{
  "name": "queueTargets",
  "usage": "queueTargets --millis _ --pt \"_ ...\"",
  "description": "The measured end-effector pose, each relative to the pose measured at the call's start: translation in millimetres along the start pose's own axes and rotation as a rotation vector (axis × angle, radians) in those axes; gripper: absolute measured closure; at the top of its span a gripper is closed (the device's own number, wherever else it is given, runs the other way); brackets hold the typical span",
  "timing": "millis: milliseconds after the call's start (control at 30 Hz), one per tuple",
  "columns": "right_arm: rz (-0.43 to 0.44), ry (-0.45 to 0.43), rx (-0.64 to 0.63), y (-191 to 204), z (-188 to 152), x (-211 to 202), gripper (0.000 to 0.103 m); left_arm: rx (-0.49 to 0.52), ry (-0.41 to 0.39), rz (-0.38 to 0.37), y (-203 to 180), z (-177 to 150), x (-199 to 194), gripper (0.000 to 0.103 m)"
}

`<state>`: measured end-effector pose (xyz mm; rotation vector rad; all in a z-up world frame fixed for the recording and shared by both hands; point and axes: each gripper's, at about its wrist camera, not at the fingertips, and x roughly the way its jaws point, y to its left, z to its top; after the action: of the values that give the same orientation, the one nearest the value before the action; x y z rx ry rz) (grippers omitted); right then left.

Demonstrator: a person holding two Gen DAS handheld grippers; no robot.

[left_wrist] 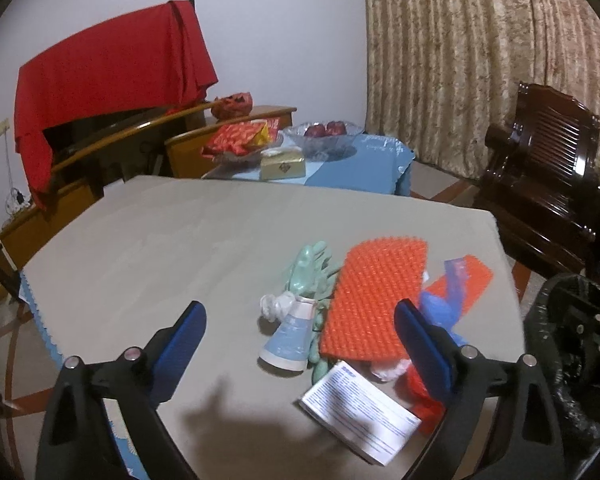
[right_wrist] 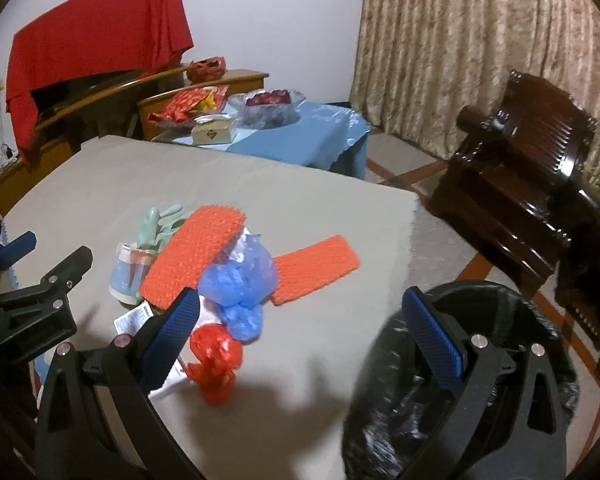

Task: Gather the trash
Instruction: 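Grasp the orange foam net with the left tool while the right tool grasps the blue bag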

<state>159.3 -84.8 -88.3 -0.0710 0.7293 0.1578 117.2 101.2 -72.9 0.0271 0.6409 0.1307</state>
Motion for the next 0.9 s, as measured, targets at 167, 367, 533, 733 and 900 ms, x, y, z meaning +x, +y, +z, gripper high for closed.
queueTargets --millis 167,367,533,733,900 --pt "0.016 -0.024 0.002 -2 -4 22 0.008 -0.013 0.004 -0.020 9 -11 23 0.017" --pt "0.045 -0.003 0.015 -5 -11 54 0.027 -0.017 0.025 -0.089 5 -19 45 0.025" --pt "-0.004 -0.007 0.011 -15 -12 66 0.027 0.000 0.019 -0.168 -12 -19 55 0.023" --pt "0.002 0.004 0.028 -23 -10 77 0.029 0.054 0.033 -0.211 -38 -22 70 0.019" --pt "0.024 0.004 0.018 -18 -10 75 0.029 0.046 0.090 -0.262 -43 -29 88 0.053"
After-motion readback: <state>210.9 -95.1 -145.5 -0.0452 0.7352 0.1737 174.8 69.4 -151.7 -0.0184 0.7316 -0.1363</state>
